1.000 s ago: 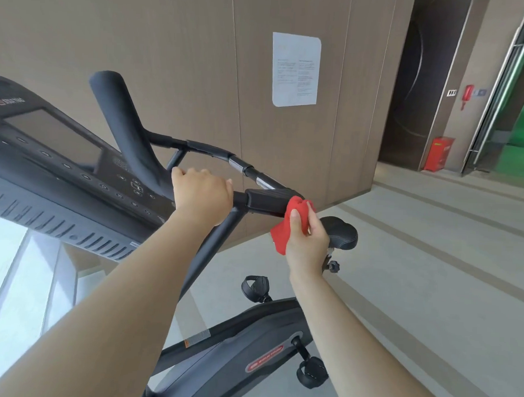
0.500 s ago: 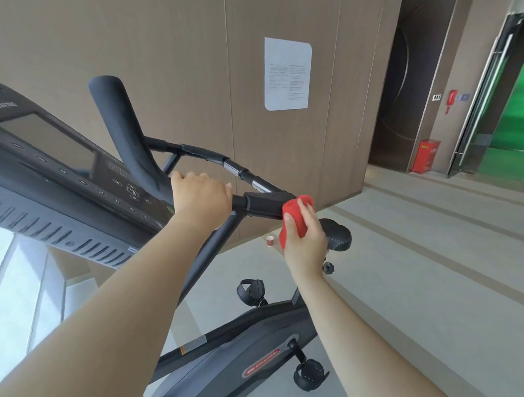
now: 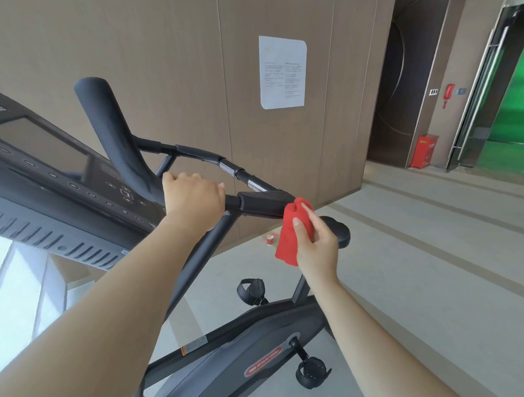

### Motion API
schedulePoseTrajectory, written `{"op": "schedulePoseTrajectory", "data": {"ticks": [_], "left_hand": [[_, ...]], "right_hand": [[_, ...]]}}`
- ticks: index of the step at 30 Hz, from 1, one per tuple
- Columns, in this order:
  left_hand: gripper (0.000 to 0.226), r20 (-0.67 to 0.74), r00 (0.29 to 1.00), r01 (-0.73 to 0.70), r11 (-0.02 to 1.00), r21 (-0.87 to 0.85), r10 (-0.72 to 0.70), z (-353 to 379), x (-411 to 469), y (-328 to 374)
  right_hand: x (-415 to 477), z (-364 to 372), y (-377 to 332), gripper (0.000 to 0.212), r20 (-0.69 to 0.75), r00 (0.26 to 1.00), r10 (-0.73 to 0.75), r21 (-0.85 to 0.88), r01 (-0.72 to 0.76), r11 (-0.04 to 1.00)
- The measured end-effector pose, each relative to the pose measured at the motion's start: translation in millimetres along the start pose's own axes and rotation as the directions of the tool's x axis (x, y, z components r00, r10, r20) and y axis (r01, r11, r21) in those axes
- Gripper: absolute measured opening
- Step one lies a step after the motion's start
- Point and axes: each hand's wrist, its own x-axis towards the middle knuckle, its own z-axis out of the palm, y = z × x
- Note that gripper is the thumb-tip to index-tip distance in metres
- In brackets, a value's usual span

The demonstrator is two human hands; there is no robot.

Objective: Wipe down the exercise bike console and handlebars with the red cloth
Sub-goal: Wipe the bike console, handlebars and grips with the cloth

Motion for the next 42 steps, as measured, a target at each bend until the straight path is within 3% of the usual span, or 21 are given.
{"op": "schedulePoseTrajectory", "data": {"ticks": [4,7,9,11,14,17,19,24,27,28,31,32,37,40,42], "left_hand": [[0.052,0.012,1.0,-0.009,1.0,0.03,0.009,1.7,0.5,0.0],[0.053,0.004,1.0,-0.007,0.999,0.047,0.007,4.5,1.6,0.4],[0.053,-0.002,1.0,0.006,0.999,0.052,-0.006,5.2,1.1,0.9],[0.053,-0.024,1.0,0.014,0.998,0.059,-0.012,6.1,0.0,0.7],[0.053,-0.061,0.998,0.033,0.997,0.067,-0.029,5.4,-3.1,1.7],[0.059,-0.105,0.993,0.061,0.994,0.088,-0.052,6.9,-4.9,4.4],[0.062,-0.117,0.99,0.089,0.99,0.108,-0.076,7.8,-5.8,5.9],[0.06,-0.123,0.982,0.155,0.982,0.107,-0.142,9.4,-3.8,9.5],[0.06,-0.129,0.974,0.199,0.974,0.11,-0.185,7.8,-5.1,15.4],[0.059,-0.121,0.971,0.218,0.97,0.112,-0.204,7.0,-5.1,16.3],[0.052,-0.056,0.966,0.255,0.962,0.1,-0.251,4.7,-2.5,18.4],[0.049,-0.032,0.965,0.262,0.961,0.093,-0.26,4.1,-1.8,19.3],[0.046,0.006,0.957,0.288,0.953,0.091,-0.29,4.1,0.2,21.3],[0.044,0.001,0.954,0.298,0.95,0.089,-0.299,2.5,1.0,22.6],[0.043,0.005,0.955,0.296,0.951,0.094,-0.298,2.2,0.5,23.0]], "right_hand": [[17.1,-23.8,0.6,0.039,-0.049,0.999,0.01,0.089,-0.006,0.996],[38.8,-30.3,-14.3,0.03,0.084,0.994,-0.071,0.038,0.068,0.997],[53.1,-26.1,-24.8,0.034,0.182,0.964,-0.195,-0.049,0.207,0.977],[65.5,-17.7,-28.9,0.037,0.348,0.888,-0.301,-0.099,0.355,0.93],[79.9,-15.2,-20.6,0.038,0.629,0.725,-0.281,-0.136,0.459,0.878],[104.7,-29.3,-9.1,0.037,0.737,0.621,-0.265,-0.094,0.483,0.87],[122.9,-40.3,0.7,0.035,0.748,0.621,-0.235,-0.069,0.425,0.902],[152.0,-49.5,12.7,0.026,0.645,0.744,-0.174,0.091,0.151,0.984],[151.1,-45.0,5.5,0.027,0.593,0.771,-0.232,0.197,0.141,0.97],[146.5,-42.7,6.2,0.028,0.627,0.733,-0.264,0.179,0.194,0.964],[127.7,-37.7,21.9,0.04,0.785,0.522,-0.332,0.105,0.416,0.903],[125.6,-38.5,26.4,0.041,0.792,0.509,-0.338,0.114,0.42,0.9],[129.6,-54.4,36.5,0.03,0.725,0.653,-0.218,0.178,0.128,0.976],[125.1,-64.7,41.8,0.021,0.629,0.775,-0.062,0.245,-0.122,0.962],[123.3,-69.9,45.2,0.018,0.589,0.805,0.07,0.255,-0.268,0.929]]}}
